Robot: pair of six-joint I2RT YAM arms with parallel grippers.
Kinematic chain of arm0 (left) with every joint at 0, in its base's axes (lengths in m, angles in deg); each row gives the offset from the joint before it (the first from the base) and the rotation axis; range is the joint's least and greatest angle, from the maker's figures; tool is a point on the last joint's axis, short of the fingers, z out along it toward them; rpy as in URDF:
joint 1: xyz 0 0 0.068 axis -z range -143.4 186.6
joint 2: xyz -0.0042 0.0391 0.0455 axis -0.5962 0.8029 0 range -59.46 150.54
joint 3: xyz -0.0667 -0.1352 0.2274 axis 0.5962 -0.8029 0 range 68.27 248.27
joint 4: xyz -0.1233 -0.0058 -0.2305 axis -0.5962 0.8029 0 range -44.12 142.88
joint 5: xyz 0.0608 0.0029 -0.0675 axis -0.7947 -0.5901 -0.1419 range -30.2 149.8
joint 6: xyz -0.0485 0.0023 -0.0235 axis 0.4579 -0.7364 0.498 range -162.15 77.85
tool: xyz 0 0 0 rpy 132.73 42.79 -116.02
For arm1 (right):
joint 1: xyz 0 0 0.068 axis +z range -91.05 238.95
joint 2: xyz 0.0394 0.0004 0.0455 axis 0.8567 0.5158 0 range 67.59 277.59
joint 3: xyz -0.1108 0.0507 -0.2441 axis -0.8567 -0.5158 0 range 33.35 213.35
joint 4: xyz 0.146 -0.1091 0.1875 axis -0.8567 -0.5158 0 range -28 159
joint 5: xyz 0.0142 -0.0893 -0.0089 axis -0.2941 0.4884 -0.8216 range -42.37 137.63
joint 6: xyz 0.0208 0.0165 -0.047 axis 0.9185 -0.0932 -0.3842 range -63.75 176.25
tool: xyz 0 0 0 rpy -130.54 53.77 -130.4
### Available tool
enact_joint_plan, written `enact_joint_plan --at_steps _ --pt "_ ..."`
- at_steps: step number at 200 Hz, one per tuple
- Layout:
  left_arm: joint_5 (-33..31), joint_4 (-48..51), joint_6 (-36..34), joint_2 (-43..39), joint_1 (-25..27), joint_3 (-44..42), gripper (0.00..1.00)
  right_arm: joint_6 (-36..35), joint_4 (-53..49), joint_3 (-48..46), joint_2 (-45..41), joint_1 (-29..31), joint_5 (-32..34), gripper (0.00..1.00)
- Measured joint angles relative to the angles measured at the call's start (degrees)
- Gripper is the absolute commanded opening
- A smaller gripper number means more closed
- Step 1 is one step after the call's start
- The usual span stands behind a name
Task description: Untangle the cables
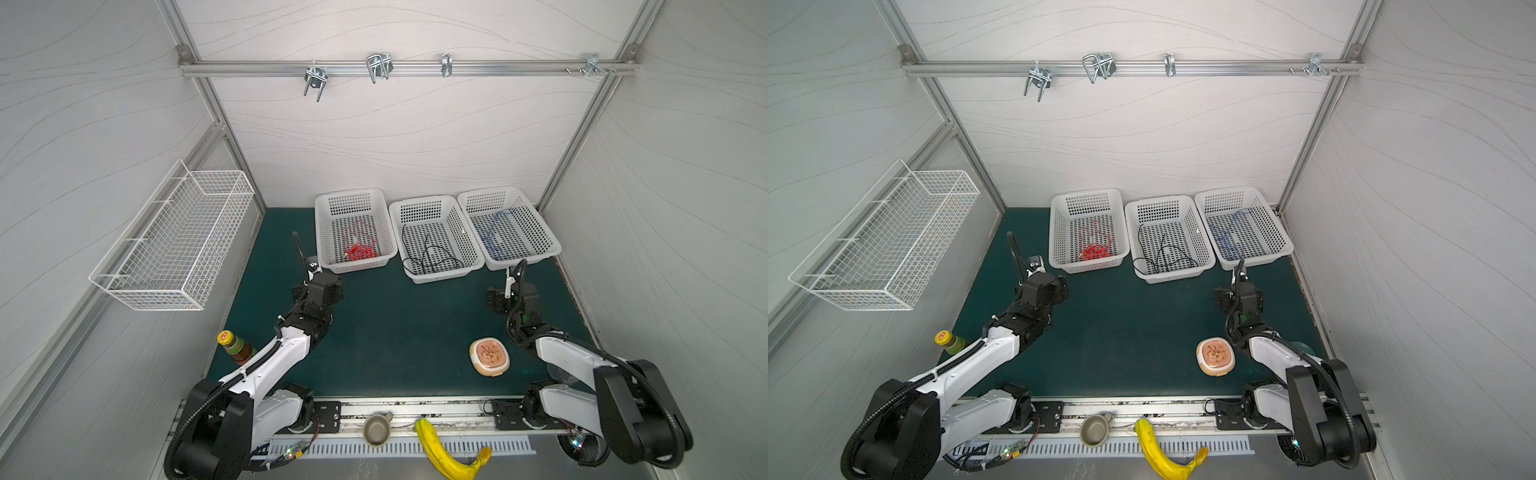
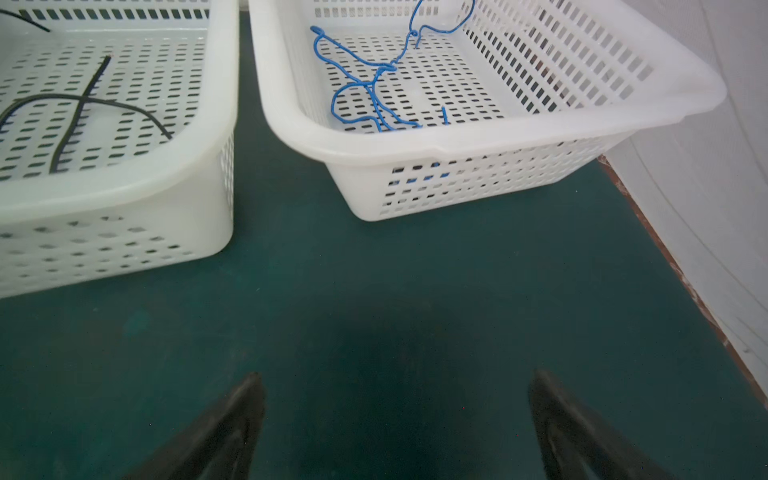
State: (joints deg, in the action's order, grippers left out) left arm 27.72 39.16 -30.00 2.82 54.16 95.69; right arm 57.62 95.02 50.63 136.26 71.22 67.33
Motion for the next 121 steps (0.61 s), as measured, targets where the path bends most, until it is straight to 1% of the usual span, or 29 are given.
enact_joint_plan --at_steps 53,79,92,121 --pt "1.4 -3.1 -1.6 -1.8 -0.1 -1.5 0.91 -2.3 13.5 1.7 10.0 -3.8 -9.1 0.99" --pt "1.7 -4.0 -2.3 -2.8 -0.4 -2.2 0.91 -2.3 21.7 2.8 18.8 -4.9 -11.7 0.99" --pt "2.0 -4.8 -2.7 -2.9 -0.7 -2.4 0.91 -2.7 21.3 3.6 21.2 -4.7 -11.8 0.99" --pt "2.2 -8.8 -4.0 -3.1 -2.2 -4.5 0.91 -2.7 21.1 5.7 21.4 -4.6 -11.8 0.99"
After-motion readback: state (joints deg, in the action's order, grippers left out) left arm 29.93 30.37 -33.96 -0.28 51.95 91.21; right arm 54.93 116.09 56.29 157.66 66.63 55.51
